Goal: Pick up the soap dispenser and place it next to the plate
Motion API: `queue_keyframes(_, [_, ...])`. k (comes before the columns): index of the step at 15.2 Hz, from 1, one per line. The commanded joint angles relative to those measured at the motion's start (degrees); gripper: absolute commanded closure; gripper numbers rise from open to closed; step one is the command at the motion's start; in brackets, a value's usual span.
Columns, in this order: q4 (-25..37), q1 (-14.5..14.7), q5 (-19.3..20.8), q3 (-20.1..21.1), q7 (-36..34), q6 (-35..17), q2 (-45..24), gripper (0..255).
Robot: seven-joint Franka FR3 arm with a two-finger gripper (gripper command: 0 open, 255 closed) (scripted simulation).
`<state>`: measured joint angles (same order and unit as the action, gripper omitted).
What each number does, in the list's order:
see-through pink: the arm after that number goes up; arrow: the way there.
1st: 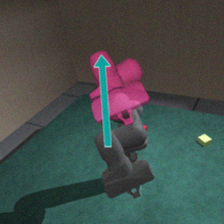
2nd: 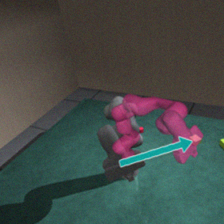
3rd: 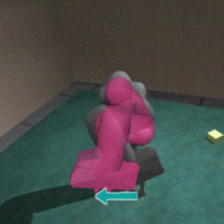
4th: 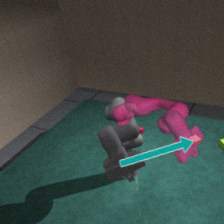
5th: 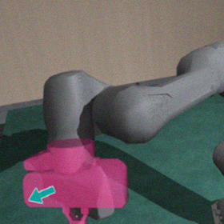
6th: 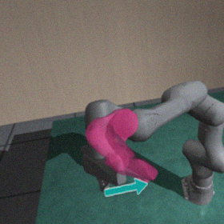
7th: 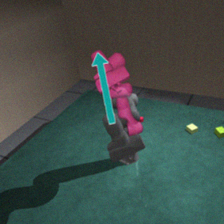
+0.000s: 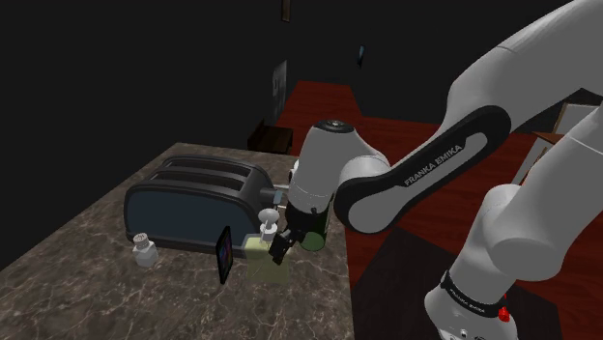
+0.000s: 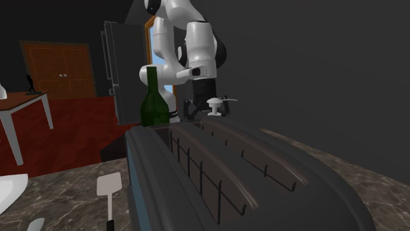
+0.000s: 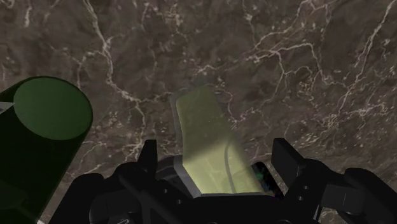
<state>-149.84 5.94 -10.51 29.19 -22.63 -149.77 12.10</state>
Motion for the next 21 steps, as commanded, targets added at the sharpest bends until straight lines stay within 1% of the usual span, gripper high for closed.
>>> queue_keyframes(1, [-0.27, -0.37, 0.78, 0.40, -0.56, -1.69, -1.45, 0])
queue_keyframes(9, [-0.26, -0.36, 0.78, 0.39, -0.56, -1.68, -1.45, 0])
queue_keyframes(10, [-0.26, -0.36, 0.78, 0.39, -0.56, -1.68, -1.45, 255])
queue_keyframes(19, [-0.27, -0.36, 0.78, 0.39, -0.57, -1.70, -1.46, 255])
queue_keyframes(21, [0.23, -0.02, -0.01, -0.01, 0.02, 0.23, 0.05, 255])
